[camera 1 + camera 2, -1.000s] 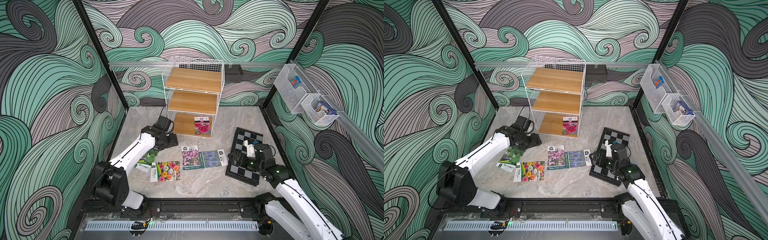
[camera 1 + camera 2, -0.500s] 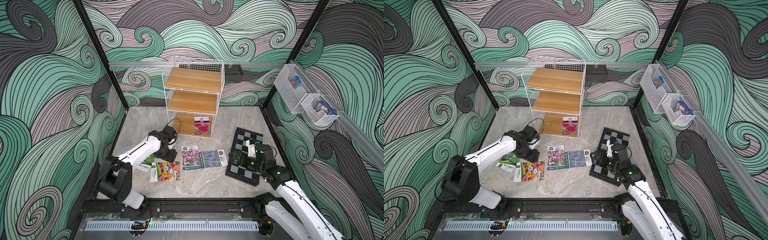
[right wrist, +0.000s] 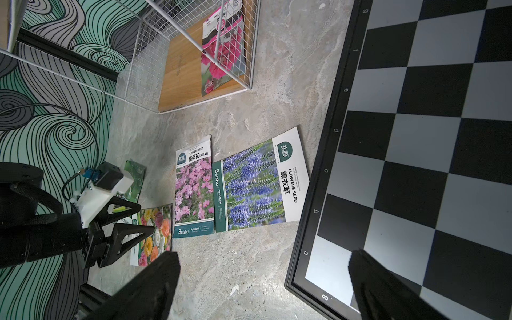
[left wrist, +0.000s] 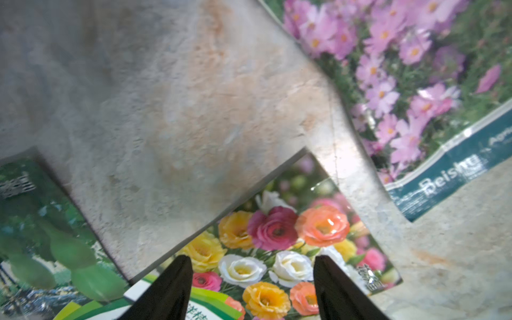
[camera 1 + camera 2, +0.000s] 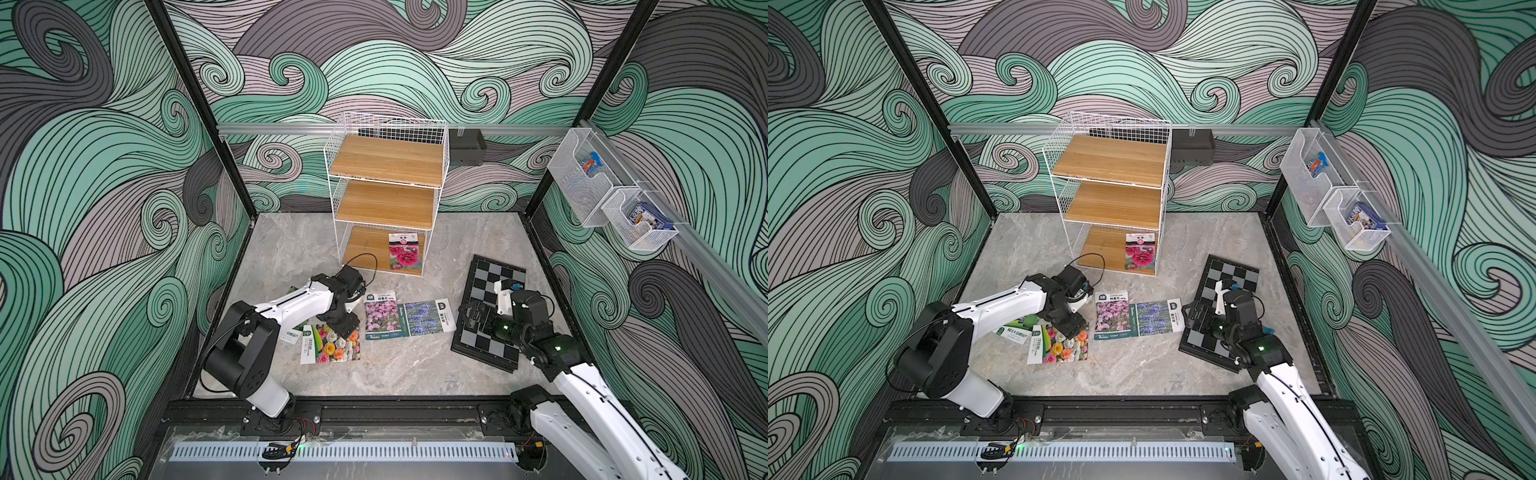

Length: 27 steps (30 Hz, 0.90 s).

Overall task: Take the seed bag off the shelf
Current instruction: Adjust the seed packet at the center of the board.

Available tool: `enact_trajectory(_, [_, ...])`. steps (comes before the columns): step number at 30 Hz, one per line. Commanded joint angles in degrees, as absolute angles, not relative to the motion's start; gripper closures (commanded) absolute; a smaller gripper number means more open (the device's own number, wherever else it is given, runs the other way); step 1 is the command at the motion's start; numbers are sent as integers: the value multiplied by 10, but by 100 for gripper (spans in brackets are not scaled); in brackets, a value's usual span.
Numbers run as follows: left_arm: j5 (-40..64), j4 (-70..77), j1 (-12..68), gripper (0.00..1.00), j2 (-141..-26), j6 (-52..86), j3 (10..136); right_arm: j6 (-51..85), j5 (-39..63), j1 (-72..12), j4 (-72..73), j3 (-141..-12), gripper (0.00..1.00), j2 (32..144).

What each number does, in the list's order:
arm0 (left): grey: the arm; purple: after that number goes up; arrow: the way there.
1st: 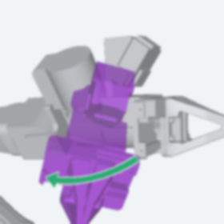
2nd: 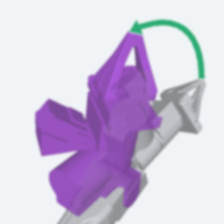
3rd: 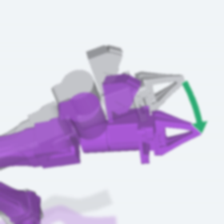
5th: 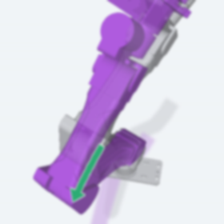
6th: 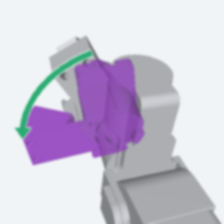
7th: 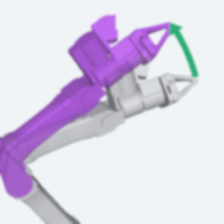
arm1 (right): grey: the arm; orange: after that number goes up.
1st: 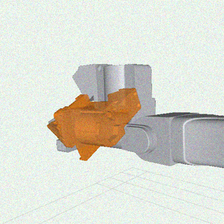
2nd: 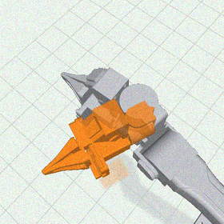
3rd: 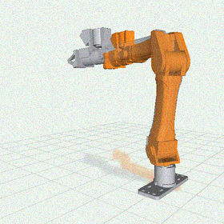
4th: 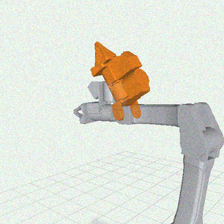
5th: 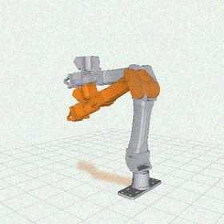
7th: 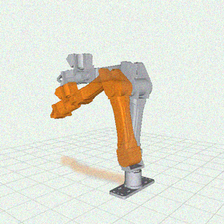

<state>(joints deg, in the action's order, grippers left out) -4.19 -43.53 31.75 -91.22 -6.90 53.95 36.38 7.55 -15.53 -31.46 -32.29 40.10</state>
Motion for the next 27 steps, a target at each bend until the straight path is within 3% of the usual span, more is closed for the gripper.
enact_trajectory(1, [-65,-422,333,27,-924,-59,535,363,61,-158,-316,-318,1,403])
enact_trajectory(7, [-74,-431,345,27,-897,-19,543,364,58,-159,-315,-324,1,412])
enact_trajectory(17, [-51,-460,366,30,-966,0,582,358,57,-159,-316,-325,1,405])
enact_trajectory(27, [-89,-496,368,33,-1013,184,608,345,61,-159,-315,-341,1,430])
